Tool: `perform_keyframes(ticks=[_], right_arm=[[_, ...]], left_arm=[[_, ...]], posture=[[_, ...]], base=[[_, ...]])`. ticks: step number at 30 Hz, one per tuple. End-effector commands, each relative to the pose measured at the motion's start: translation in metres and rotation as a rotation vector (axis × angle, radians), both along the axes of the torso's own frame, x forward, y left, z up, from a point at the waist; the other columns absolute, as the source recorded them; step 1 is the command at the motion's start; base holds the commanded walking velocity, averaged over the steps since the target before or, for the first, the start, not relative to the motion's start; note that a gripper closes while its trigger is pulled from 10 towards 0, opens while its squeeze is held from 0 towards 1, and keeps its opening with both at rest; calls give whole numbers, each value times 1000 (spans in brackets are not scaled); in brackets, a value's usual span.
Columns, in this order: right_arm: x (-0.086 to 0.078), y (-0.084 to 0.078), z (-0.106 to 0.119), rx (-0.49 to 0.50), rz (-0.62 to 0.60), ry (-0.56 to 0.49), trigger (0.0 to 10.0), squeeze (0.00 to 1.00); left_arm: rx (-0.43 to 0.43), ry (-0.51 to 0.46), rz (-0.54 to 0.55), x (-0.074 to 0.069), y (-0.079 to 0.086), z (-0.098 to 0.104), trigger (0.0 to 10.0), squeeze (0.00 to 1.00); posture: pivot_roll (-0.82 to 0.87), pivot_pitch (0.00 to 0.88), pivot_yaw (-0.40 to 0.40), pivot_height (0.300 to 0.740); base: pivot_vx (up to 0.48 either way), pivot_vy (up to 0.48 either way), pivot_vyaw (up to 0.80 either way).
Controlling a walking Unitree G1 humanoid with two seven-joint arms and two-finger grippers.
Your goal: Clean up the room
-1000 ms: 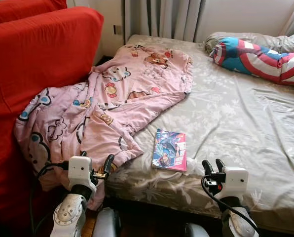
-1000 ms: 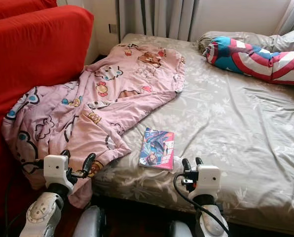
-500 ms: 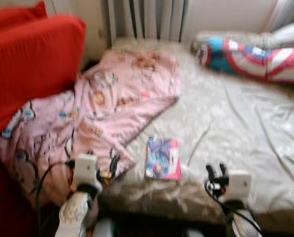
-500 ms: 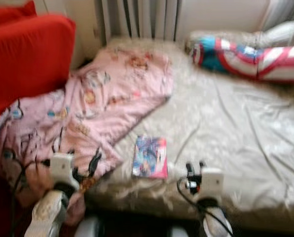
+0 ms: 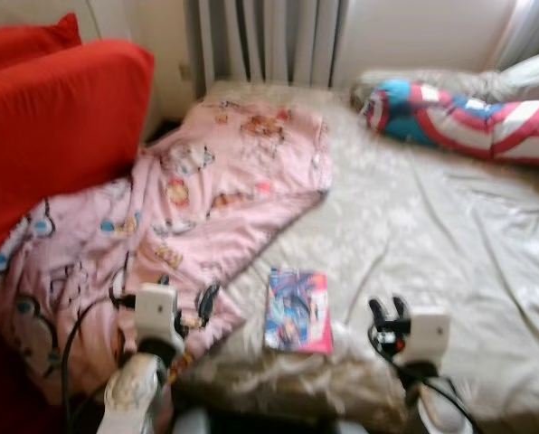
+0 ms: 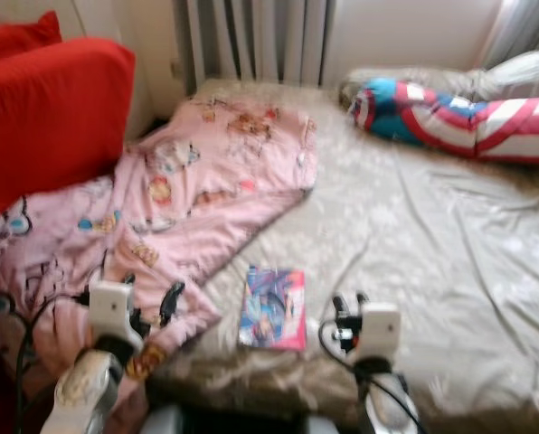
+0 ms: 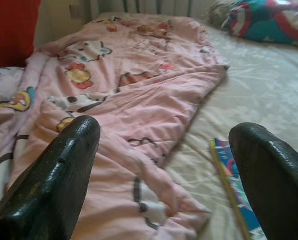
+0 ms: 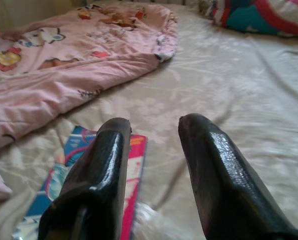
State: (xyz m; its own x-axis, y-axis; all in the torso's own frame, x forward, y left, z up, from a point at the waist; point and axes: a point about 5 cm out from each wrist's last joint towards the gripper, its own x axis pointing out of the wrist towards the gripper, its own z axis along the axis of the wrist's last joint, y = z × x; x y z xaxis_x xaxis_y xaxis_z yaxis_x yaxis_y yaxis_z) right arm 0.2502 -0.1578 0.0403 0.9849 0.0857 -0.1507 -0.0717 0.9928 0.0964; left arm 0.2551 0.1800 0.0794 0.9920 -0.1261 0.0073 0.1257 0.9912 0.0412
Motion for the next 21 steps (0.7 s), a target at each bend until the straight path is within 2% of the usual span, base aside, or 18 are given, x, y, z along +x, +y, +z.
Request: perform_keyframes(ticks=[1, 5, 14, 15, 21], right_arm=[[-2, -15, -11, 15, -47, 66, 10000, 0], [15, -24, -12, 75, -105, 86, 10000, 0], [42, -22, -22, 89, -115, 185, 10000, 0], [46, -23, -23, 124, -148, 197, 10000, 984], [52, -24, -22, 143, -179, 216, 10000, 1000]], left_arm=[[-17, -13, -19, 2, -6, 5, 10000, 0], [-17, -21, -24, 4, -6, 10, 10000, 0], [-23, -30, -37, 9, -6, 18, 10000, 0], [-32, -27, -46, 10, -8, 20, 10000, 0], [-56, -21, -57, 8, -11, 24, 10000, 0]], posture=[[-80, 78, -32, 617], [-61, 98, -24, 617], [-27, 158, 3, 617], [-19, 178, 13, 617], [-7, 225, 34, 617]], base=[[0, 0, 0], [0, 0, 0], [0, 0, 0], [0, 0, 0], [0, 0, 0]])
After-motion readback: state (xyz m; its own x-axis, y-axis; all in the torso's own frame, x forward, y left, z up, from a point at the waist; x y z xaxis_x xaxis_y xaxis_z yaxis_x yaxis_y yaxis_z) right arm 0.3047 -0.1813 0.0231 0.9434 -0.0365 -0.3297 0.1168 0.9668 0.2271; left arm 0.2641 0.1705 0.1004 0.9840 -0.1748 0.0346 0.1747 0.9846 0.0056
